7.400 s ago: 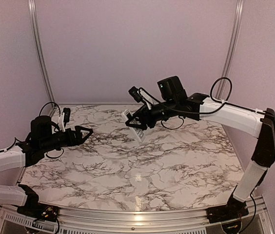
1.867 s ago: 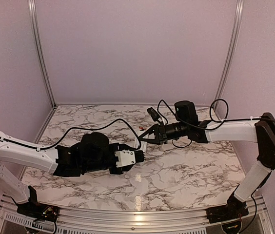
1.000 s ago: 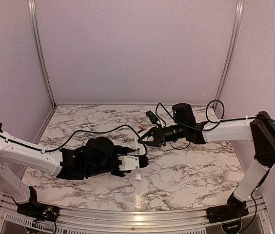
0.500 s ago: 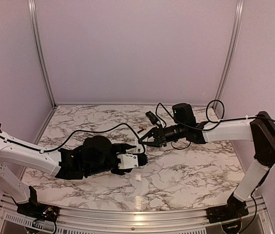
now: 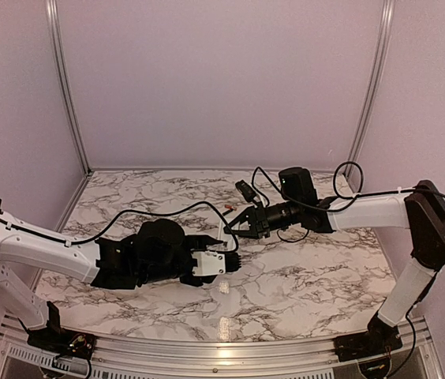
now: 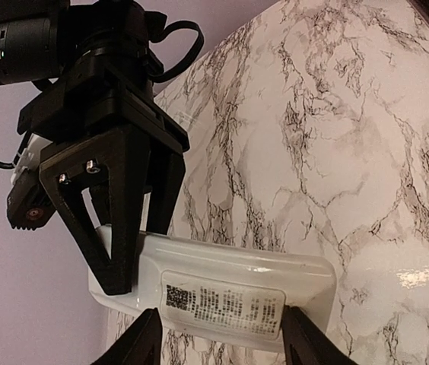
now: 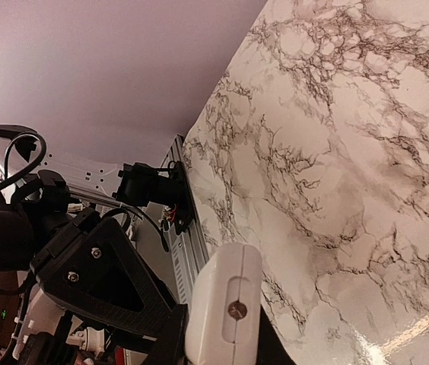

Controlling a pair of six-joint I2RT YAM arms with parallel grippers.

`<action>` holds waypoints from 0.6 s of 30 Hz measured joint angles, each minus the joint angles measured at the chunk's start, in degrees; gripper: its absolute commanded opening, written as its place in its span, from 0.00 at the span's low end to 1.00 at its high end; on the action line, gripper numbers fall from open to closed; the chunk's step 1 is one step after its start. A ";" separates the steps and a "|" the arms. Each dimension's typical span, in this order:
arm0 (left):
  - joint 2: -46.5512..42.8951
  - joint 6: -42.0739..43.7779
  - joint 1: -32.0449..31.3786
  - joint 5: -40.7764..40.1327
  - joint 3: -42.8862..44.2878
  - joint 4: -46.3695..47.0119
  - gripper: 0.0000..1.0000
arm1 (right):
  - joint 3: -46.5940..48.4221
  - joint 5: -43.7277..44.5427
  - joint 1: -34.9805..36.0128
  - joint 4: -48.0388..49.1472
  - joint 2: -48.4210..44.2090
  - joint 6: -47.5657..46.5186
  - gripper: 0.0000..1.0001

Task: Load the batteries into the remote control
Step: Remove the battery cover from the remote control.

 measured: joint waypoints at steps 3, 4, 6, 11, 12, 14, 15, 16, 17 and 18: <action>0.20 0.00 0.00 0.39 0.44 -0.35 0.58 | 0.00 -0.04 0.04 -0.07 0.00 -0.17 0.00; 0.24 0.00 0.00 0.55 0.50 -0.35 0.58 | 0.00 -0.04 0.07 -0.07 0.00 -0.22 0.00; 0.28 -0.13 0.00 0.98 0.52 -0.48 0.59 | 0.00 -0.04 0.09 -0.15 0.00 -0.28 0.00; 0.33 -0.57 0.00 1.66 0.52 -1.03 0.59 | 0.00 -0.20 0.11 -0.44 0.00 -0.46 0.00; 0.33 -0.63 0.00 1.66 0.52 -1.16 0.59 | 0.00 -0.24 0.13 -0.44 0.00 -0.46 0.00; 0.42 -0.79 0.00 1.60 0.52 -1.16 0.58 | 0.00 -0.26 0.15 -0.46 0.00 -0.55 0.00; 0.48 -0.83 0.00 1.53 0.52 -1.16 0.58 | 0.00 -0.28 0.17 -0.46 0.00 -0.66 0.00; 0.52 -0.85 0.00 1.44 0.52 -1.14 0.58 | 0.00 -0.26 0.22 -0.46 0.00 -0.74 0.00; 0.63 -0.83 0.00 1.40 0.52 -1.11 0.57 | 0.00 -0.26 0.26 -0.46 0.00 -0.85 0.00; 0.74 -0.83 0.00 1.38 0.52 -1.11 0.57 | 0.00 -0.24 0.33 -0.46 0.00 -0.94 0.00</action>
